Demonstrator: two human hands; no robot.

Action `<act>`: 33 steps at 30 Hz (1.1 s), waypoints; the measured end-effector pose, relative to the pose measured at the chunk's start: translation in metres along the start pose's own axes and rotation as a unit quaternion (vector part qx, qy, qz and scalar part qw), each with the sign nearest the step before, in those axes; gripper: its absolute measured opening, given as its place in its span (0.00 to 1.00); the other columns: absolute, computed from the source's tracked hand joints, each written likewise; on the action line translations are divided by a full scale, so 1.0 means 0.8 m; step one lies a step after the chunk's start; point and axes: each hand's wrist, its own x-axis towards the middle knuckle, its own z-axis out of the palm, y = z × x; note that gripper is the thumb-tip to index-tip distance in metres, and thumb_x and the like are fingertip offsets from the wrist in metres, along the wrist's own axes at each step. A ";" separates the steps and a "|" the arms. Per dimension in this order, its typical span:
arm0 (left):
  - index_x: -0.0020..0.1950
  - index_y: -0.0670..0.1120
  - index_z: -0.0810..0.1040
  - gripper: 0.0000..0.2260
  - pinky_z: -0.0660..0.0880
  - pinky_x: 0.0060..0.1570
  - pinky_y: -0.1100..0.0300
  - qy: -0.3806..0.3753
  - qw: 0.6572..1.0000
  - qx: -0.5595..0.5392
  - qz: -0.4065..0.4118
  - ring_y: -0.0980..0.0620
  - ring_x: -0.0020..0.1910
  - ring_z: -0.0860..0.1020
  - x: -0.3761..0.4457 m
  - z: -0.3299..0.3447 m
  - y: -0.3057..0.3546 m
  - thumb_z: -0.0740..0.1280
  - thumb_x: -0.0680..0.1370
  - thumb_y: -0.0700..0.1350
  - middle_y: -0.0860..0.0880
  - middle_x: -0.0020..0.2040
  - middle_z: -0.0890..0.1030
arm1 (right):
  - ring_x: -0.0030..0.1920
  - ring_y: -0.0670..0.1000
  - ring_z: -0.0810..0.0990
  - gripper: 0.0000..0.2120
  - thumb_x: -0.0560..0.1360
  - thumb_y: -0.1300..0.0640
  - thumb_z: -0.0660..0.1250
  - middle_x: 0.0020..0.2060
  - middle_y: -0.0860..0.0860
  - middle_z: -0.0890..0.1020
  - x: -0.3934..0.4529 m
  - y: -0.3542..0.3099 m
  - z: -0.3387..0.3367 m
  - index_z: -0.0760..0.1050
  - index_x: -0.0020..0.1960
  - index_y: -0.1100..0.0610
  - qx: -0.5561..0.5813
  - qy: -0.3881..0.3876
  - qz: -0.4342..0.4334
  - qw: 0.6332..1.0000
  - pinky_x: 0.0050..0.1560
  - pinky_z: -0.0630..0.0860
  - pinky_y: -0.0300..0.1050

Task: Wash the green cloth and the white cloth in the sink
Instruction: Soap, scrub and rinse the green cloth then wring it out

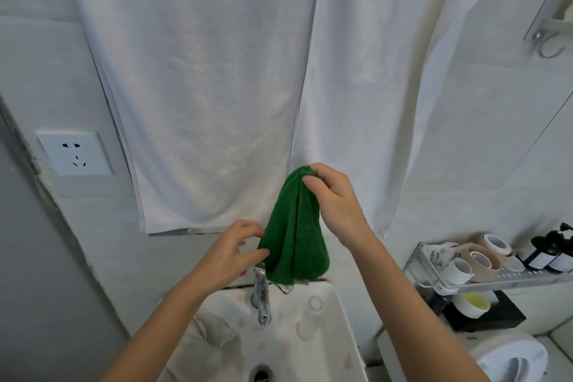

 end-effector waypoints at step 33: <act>0.56 0.50 0.72 0.06 0.69 0.32 0.59 0.143 0.955 -0.232 -0.121 0.51 0.34 0.75 0.003 -0.077 0.075 0.60 0.81 0.41 0.45 0.40 0.77 | 0.52 0.51 0.81 0.17 0.78 0.51 0.66 0.53 0.53 0.80 -0.025 0.062 -0.021 0.72 0.65 0.53 0.194 -0.004 0.273 0.942 0.53 0.78 0.45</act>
